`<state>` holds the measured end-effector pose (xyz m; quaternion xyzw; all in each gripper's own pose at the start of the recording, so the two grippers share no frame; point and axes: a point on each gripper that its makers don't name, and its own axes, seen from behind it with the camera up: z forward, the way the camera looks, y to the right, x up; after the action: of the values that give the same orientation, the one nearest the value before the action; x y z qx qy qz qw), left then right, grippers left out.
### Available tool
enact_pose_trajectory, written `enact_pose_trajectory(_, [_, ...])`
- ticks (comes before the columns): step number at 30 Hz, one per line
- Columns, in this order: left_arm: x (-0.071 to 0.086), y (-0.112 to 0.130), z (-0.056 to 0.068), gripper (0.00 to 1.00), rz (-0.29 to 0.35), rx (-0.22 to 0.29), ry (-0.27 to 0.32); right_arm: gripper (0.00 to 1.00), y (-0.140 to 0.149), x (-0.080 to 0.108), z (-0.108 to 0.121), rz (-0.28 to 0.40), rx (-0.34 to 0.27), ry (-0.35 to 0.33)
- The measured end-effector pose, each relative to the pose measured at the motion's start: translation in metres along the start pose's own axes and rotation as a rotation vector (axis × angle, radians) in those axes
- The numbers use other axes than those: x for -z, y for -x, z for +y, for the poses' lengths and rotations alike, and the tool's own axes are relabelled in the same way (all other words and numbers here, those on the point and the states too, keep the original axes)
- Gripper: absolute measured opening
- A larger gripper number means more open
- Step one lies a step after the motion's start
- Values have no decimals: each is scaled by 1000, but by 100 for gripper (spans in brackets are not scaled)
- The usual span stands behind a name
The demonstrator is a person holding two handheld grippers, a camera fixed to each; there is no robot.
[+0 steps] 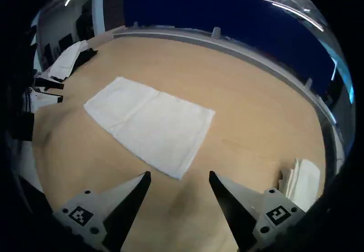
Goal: Fold towel
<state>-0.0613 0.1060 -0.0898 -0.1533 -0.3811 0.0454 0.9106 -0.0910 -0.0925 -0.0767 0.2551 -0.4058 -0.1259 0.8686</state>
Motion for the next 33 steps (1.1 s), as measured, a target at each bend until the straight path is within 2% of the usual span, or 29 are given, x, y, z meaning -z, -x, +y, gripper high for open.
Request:
enact_pose_trajectory(7, [21, 15, -11, 87, 0, 64, -54, 99, -2, -7, -4, -14, 46, -37])
enact_pose_trajectory(12, [32, 25, -15, 87, -2, 84, -84, 99, -6, -11, -5, -18, 68, -53])
enact_pose_trajectory(23, [51, 39, -13, 87, -4, 111, -113, 99, -5, -13, -5, -27, 89, -68])
enact_pose_trajectory(33, [58, 42, -8, 87, -1, 113, -120, 97, 1, -9, -1, -31, 87, -70])
